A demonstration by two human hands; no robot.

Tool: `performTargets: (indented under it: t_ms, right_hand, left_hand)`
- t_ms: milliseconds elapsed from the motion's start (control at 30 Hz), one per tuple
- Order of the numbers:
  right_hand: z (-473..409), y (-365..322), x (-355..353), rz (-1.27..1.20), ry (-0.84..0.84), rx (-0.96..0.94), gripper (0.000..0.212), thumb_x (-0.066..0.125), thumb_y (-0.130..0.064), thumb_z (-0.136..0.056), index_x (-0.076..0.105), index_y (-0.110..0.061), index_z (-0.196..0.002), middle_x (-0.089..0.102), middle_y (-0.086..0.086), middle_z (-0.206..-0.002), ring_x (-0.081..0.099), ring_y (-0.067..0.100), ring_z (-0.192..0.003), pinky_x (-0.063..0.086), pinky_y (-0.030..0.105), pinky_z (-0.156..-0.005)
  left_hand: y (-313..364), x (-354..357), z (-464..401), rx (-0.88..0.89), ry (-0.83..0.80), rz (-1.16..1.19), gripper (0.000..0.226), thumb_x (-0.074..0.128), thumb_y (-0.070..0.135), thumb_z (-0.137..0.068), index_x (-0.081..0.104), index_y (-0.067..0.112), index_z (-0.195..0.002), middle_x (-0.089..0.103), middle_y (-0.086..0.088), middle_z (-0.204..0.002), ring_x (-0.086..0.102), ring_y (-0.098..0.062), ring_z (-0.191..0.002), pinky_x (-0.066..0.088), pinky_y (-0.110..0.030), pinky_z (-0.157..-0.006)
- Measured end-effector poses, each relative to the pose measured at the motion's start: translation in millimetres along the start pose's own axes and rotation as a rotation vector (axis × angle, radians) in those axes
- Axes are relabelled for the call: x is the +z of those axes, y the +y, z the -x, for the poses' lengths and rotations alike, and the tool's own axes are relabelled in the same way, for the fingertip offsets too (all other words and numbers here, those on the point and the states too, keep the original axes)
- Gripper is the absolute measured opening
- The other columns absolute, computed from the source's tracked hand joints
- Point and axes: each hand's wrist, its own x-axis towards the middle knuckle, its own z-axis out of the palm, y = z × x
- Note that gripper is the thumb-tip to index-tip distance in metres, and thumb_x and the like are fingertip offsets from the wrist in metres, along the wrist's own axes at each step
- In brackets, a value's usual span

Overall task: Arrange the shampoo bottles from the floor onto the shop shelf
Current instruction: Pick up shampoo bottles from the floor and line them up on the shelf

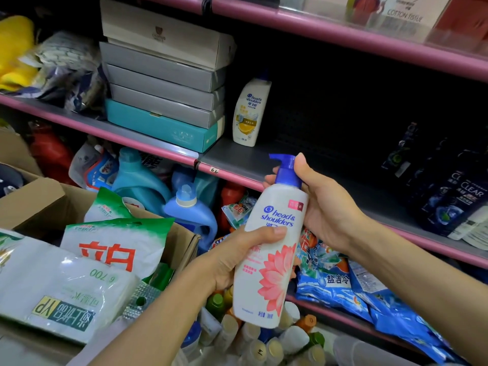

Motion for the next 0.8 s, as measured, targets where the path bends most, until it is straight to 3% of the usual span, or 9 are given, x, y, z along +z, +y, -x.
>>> performTargets:
  t_ms: [100,300,433,500,567,700,800]
  right_hand:
    - [-0.2,-0.8,-3.9,-0.026,-0.046,0.016,0.045,0.050,-0.046,-0.091,0.066,-0.005,-0.104,0.074,0.011,-0.099,0.071,0.019,-0.087,0.060,0.031,-0.075]
    - [-2.2,2.2,-3.2,0.030,-0.055,-0.020,0.047,0.051,-0.053,-0.084,0.068,-0.012,-0.102,0.075,0.006,-0.101,0.073,0.020,-0.085,0.060,0.032,-0.069]
    - [0.6,14.5,-4.1,0.281,-0.063,-0.033,0.062,0.059,-0.058,-0.073,0.062,-0.011,-0.112,0.074,0.010,-0.099,0.072,0.027,-0.088,0.060,0.041,-0.077]
    - [2.9,21.8,-5.6,0.376,-0.087,-0.032,0.051,0.062,-0.051,-0.077,0.065,-0.011,-0.109,0.075,0.007,-0.095,0.073,0.025,-0.086,0.060,0.032,-0.071]
    - [0.7,24.3,-7.2,0.350,-0.071,-0.027,0.039,0.062,-0.044,-0.083,0.069,-0.011,-0.102,0.076,0.007,-0.092,0.074,0.024,-0.084,0.058,0.025,-0.066]
    - [-27.6,10.7,-7.4,0.270,0.018,-0.095,0.033,0.064,-0.032,-0.086,0.068,-0.006,-0.105,0.075,0.010,-0.093,0.073,0.025,-0.087,0.059,0.032,-0.073]
    - [-61.0,-12.7,-0.2,0.195,0.054,-0.196,0.032,0.062,-0.026,-0.090,0.063,-0.005,-0.113,0.075,0.008,-0.095,0.073,0.017,-0.080,0.057,0.025,-0.061]
  left_hand:
    - [-1.1,0.0,-1.1,-0.003,-0.017,-0.002,0.065,0.079,0.042,-0.052,0.063,0.013,-0.108,0.073,-0.012,-0.095,0.071,-0.025,-0.082,0.058,-0.037,-0.077]
    - [-0.8,2.2,-0.6,-0.002,-0.016,0.009,0.064,0.079,0.042,-0.055,0.064,0.012,-0.109,0.071,-0.018,-0.104,0.069,-0.029,-0.089,0.055,-0.043,-0.086]
    - [0.2,3.6,-3.1,0.051,0.044,0.076,0.049,0.080,0.040,-0.056,0.071,0.015,-0.097,0.072,-0.018,-0.099,0.069,-0.030,-0.088,0.056,-0.043,-0.085]
    - [1.8,3.4,-5.6,0.075,0.114,0.086,0.039,0.080,0.039,-0.059,0.072,0.017,-0.091,0.074,-0.013,-0.089,0.071,-0.025,-0.077,0.059,-0.037,-0.075]
    - [3.3,4.9,-8.3,0.089,0.198,0.011,0.042,0.082,0.044,-0.061,0.071,0.019,-0.093,0.075,-0.008,-0.087,0.072,-0.022,-0.076,0.058,-0.033,-0.071]
    - [9.1,2.8,-20.1,0.263,0.454,-0.265,0.039,0.080,0.047,-0.066,0.064,0.028,-0.097,0.074,0.008,-0.089,0.070,-0.002,-0.077,0.055,-0.019,-0.066]
    - [25.7,-4.7,-37.2,0.411,0.644,-0.544,0.046,0.077,0.039,-0.069,0.050,0.030,-0.106,0.065,0.015,-0.094,0.062,0.006,-0.081,0.049,-0.012,-0.060]
